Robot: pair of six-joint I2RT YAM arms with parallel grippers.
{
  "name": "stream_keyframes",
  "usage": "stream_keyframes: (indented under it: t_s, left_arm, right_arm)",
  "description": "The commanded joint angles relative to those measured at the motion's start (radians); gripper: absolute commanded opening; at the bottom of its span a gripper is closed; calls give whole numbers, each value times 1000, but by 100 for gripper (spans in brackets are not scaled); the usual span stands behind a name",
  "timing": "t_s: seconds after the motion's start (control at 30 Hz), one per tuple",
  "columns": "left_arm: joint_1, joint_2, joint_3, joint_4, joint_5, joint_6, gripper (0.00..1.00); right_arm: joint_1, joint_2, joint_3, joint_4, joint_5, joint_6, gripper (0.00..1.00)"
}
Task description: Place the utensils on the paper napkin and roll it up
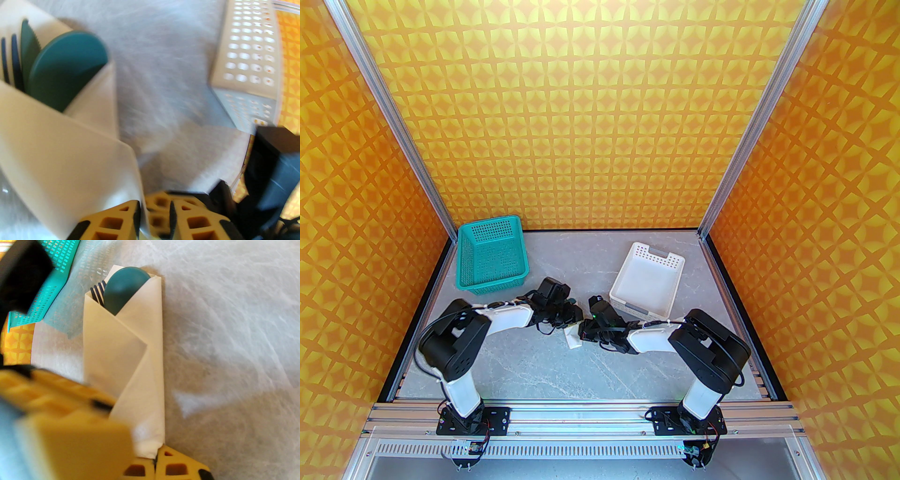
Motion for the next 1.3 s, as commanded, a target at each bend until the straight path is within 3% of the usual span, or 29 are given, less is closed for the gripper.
stream_keyframes:
  t_s: [0.0, 0.27, 0.4, 0.63, 1.27]
  left_arm:
    - [36, -87, 7, -87, -16, 54, 30]
    - [139, -241, -107, -144, -45, 92, 34]
    - [131, -247, -161, -81, -40, 68, 35]
    - [78, -183, -166, 12, -4, 44, 18]
    - [36, 16, -91, 112, 22, 25, 12]
  right_arm:
    - [-4, 64, -29, -179, 19, 27, 0]
    - [-21, 55, -42, -199, 17, 27, 0]
    - [-27, 49, -44, -197, 10, 14, 0]
    - [-27, 39, -47, -184, -1, 1, 0]
    - [-27, 49, -31, -178, -26, -11, 0]
